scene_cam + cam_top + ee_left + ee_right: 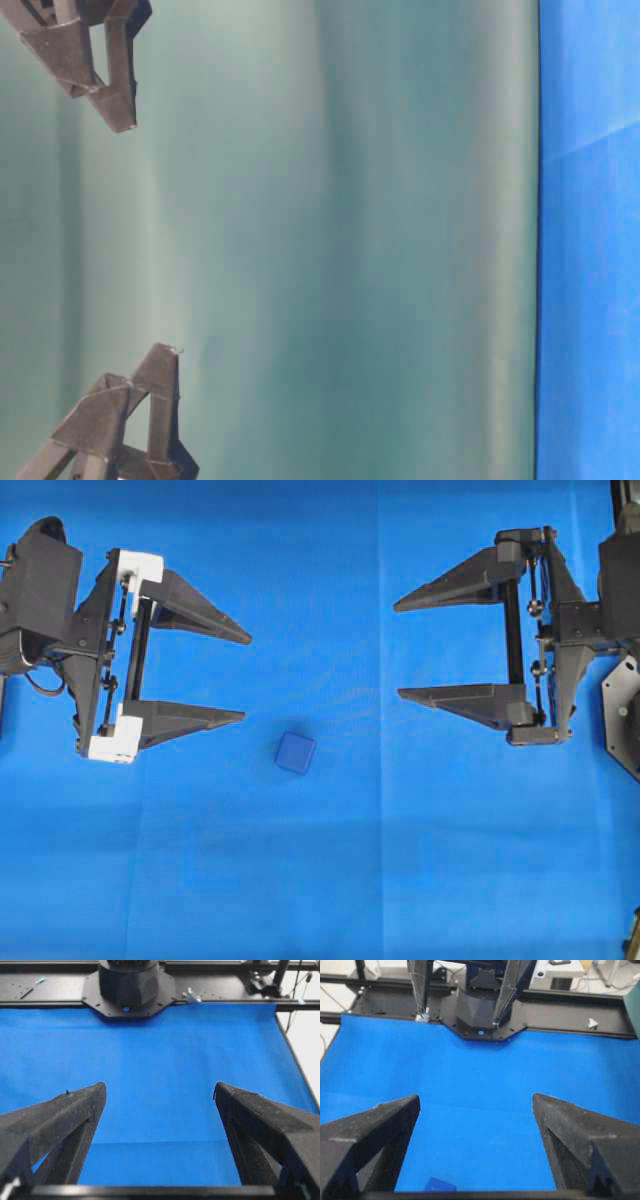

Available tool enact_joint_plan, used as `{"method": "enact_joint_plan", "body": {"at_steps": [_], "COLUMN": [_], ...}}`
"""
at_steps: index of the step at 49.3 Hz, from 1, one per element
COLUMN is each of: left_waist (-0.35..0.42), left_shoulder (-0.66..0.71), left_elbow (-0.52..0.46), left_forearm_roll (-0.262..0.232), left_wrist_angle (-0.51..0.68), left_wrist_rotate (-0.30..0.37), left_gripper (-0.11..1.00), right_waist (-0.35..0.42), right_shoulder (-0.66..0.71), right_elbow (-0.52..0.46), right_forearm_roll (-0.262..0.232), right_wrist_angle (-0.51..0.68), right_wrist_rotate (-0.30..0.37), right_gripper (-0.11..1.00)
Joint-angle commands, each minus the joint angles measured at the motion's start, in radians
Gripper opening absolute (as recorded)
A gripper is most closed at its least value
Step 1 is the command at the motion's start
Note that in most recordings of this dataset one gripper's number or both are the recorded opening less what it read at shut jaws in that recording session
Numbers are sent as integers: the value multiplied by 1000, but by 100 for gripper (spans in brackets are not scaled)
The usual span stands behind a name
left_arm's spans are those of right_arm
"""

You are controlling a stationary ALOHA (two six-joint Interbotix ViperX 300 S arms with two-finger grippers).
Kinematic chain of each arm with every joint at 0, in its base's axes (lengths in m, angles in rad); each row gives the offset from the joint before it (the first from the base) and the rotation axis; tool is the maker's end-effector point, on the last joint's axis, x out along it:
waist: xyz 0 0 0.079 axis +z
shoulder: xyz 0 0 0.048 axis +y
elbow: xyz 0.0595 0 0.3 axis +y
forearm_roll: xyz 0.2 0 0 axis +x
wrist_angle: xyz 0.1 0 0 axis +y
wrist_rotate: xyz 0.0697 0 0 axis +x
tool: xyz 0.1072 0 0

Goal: Handover the blue block to the right arm after grasping it with the left arm, then place it in the designated position.

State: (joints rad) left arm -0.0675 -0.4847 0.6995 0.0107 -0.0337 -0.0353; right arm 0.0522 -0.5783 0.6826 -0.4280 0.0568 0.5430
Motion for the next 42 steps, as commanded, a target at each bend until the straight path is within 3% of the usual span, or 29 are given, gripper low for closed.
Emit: {"method": "enact_joint_plan", "body": {"at_steps": [1,42], "left_waist": [3,3], "left_shoulder": [-6,-6], "left_elbow": [-20,-18], "left_forearm_roll": [-2,-2], "left_wrist_angle": [-6,-6], "left_wrist_rotate": [-2,-2], "left_gripper": [93,93], "right_waist": [-2,-2], "right_shoulder": [-3,-3], "right_elbow": [-9,0], "right_forearm_roll": [-2,-2], "right_wrist_angle": [-6,-8], "right_wrist_rotate": [2,2], "right_gripper": [88,88]}}
